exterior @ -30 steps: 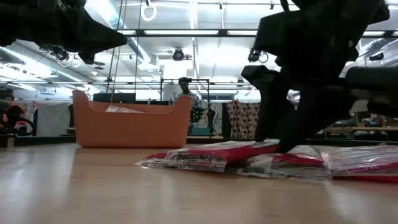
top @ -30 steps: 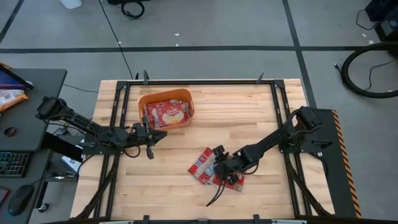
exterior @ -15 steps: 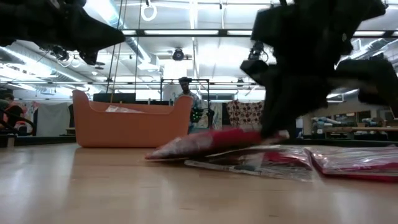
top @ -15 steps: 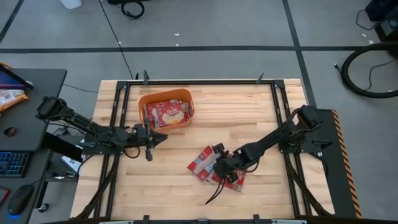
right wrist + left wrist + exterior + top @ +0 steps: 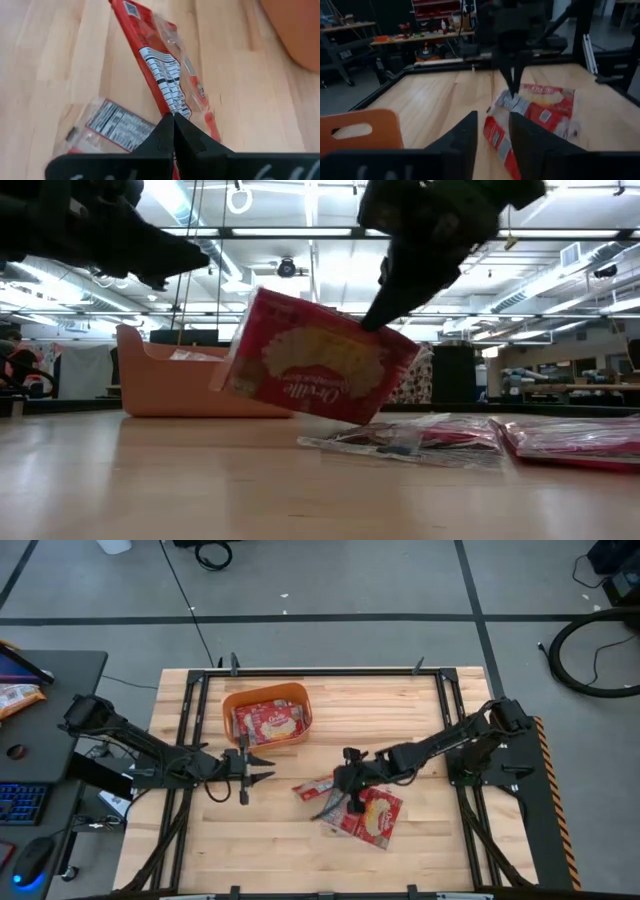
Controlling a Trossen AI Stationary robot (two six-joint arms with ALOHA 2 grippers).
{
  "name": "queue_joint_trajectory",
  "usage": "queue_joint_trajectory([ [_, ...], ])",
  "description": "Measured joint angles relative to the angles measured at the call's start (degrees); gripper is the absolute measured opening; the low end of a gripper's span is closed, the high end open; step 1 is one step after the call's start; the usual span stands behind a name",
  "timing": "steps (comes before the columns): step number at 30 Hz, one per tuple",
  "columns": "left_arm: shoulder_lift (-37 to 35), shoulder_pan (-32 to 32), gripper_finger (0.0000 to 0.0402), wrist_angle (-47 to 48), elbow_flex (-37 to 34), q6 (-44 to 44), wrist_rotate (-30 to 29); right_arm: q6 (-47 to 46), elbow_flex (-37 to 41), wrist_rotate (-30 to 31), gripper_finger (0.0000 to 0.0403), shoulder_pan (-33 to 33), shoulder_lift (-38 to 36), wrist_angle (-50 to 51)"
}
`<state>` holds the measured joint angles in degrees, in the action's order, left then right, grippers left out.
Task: Sort popcorn bags into baskets
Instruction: Put the red popcorn bag into the orange container
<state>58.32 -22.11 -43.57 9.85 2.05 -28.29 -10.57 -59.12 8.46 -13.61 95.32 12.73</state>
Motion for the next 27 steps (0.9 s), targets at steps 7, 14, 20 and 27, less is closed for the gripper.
queue_joint_trajectory([
  [7, 10.34, 0.17, 0.0186, -2.01, 3.10, 1.05, 0.58, -8.92, -0.06, -4.98, 0.0003, 4.35, -0.03, 0.27],
  [14, 20.91, 0.17, 0.0231, -1.90, 8.92, 7.01, 0.56, -15.24, -0.06, -12.81, 0.0002, 8.31, -0.03, -1.66],
  [20, 27.44, 0.74, 0.0237, -1.56, 12.02, 9.53, 0.28, -16.33, -0.06, -20.31, 0.0002, 10.29, -0.03, -5.02],
  [27, 30.34, 3.98, 0.0226, -1.10, 14.06, 8.87, -1.27, -16.94, -0.06, -23.47, 0.0002, 10.83, -0.06, -6.96],
])
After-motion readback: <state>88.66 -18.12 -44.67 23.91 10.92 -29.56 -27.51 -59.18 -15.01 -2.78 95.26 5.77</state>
